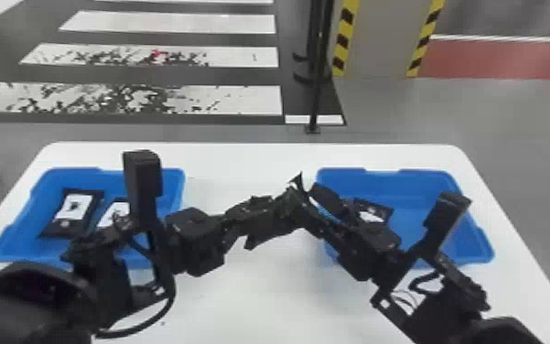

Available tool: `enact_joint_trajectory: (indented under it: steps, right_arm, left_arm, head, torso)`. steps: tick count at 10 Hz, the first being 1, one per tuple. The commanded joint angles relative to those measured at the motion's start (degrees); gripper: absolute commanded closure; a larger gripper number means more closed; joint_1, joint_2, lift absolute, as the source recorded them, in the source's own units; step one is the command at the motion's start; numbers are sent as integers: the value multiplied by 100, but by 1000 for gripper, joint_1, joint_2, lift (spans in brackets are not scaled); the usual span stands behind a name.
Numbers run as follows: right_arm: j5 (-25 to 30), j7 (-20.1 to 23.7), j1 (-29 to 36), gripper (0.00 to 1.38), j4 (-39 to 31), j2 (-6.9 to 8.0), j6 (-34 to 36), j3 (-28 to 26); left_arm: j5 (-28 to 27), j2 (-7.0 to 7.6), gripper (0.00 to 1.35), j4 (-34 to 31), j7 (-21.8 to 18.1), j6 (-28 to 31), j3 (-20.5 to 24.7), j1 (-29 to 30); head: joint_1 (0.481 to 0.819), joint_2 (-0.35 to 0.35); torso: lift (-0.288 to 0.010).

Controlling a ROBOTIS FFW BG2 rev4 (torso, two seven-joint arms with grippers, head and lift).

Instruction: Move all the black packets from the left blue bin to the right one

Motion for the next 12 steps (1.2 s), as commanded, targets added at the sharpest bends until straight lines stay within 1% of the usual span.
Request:
enact_joint_trajectory:
  steps: [1, 2, 4, 5, 6, 7, 8, 9, 10, 12]
  right_arm:
    - [-35, -2, -30, 1204, 30, 7, 25, 16]
    - [-47, -11, -30, 1276, 44, 16, -45, 16]
    - [-264, 7, -16, 1276, 100, 16, -228, 107]
    - [-264, 7, -30, 1276, 100, 16, -341, 107]
    - [-287, 7, -44, 1276, 114, 16, -369, 107]
    - [-310, -2, -87, 1276, 185, 16, -397, 27]
    - [-287, -2, -171, 1276, 311, 16, -411, -156]
    - [-218, -11, -284, 1276, 494, 16, -439, -407]
    - [-1, -55, -466, 1276, 761, 16, -495, -727]
    - [422, -142, -902, 1276, 1535, 16, -509, -1378]
  left_arm:
    - [0, 0, 1208, 2, -1, 5, -25, -23]
    - [0, 0, 1208, 2, -1, 5, -25, -23]
    - [57, 0, 1196, 2, 7, 5, -13, -23]
    - [149, 0, 1018, 2, 42, -9, 21, 19]
    - [206, -27, 581, 2, 69, 89, 89, 75]
    - [194, -44, 177, 2, 69, 61, 181, 174]
    - [206, -62, 88, 2, 69, -23, 295, 286]
    - [240, -88, 127, -12, 69, -94, 421, 370]
    - [240, -106, 130, -110, 69, -108, 581, 497]
    - [217, -159, 134, -293, 69, -108, 935, 736]
  head:
    - [695, -25]
    - [695, -23]
    - [695, -24]
    - [695, -23]
    - [695, -20]
    - [695, -19]
    - [695, -18]
    - [695, -20]
    - [695, -32]
    - [695, -86]
  torso:
    - [-140]
    - [-140]
    - [-140]
    - [-140]
    - [-140]
    - [-140]
    - [-140]
    - [-140]
    - [-140]
    - [-140]
